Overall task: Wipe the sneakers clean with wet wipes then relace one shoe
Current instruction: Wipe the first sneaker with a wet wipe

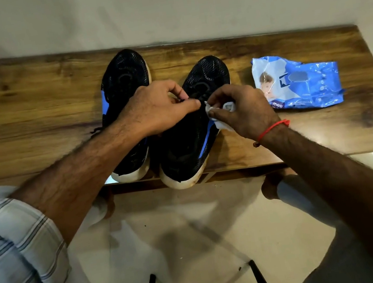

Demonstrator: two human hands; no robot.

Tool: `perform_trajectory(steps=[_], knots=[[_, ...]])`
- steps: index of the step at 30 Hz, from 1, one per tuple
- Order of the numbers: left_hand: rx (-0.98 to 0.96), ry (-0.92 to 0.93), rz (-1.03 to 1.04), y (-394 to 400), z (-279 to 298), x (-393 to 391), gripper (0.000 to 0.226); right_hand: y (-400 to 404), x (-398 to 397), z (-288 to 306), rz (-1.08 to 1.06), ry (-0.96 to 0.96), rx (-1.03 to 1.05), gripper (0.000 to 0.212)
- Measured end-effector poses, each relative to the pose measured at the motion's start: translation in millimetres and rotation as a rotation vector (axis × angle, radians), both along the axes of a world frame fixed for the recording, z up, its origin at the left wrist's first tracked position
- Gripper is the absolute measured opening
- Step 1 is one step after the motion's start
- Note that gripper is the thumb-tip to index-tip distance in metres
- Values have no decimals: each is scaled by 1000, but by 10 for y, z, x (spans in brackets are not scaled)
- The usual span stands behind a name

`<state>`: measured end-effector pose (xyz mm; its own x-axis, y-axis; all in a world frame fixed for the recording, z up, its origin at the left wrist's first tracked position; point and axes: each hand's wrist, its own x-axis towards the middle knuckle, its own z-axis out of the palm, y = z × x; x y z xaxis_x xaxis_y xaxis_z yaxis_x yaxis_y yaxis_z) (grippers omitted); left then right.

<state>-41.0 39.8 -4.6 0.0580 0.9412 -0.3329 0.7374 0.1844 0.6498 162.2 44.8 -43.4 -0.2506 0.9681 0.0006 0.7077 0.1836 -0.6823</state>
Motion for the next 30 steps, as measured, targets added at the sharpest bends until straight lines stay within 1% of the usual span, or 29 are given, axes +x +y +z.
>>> perform_trajectory(steps=[2,5,6,8,10,11,14,15,18,19,21,22,23,26,27,29,30], knots=[[3,40,-32,19,-20,-4,22,-10,-18,-4,-18,-9,-9,16],[-20,42,-31,32,-18,-9,21,-32,-54,25,-35,-10,25,12],[-24,31,-25,33,-12,-11,20,-68,-88,52,-6,8,30,10],[-28,4,-14,30,-10,-22,19,-174,-185,107,132,26,62,10],[-42,-25,1,27,-12,-28,16,-220,-223,123,269,-33,122,11],[-53,-39,4,25,-15,-26,16,-180,-197,106,269,-72,132,11],[-63,-61,-10,21,-5,-12,15,-42,-72,67,127,-129,124,12],[-59,-59,-10,20,-6,-16,15,-63,-91,65,141,-128,139,12],[-59,-67,4,17,-17,-40,14,-213,-237,73,314,-97,203,10],[-65,-74,3,17,-20,-39,14,-194,-229,77,300,-98,194,10],[-75,-80,-9,16,-20,-26,14,-86,-146,66,175,-101,178,11],[-77,-81,-12,14,-13,-25,14,-50,-119,54,147,-111,185,11],[-76,-79,-13,15,-14,-28,14,-62,-133,57,165,-122,206,11],[-55,-68,-2,23,-33,-55,13,-191,-268,43,344,-97,260,11],[-50,-62,-4,25,-44,-53,13,-167,-252,27,326,-96,253,11],[-44,-48,-15,31,-52,-37,14,-55,-168,10,206,-111,240,11],[-42,-41,-18,30,-49,-31,14,-17,-132,-5,182,-124,247,11]])
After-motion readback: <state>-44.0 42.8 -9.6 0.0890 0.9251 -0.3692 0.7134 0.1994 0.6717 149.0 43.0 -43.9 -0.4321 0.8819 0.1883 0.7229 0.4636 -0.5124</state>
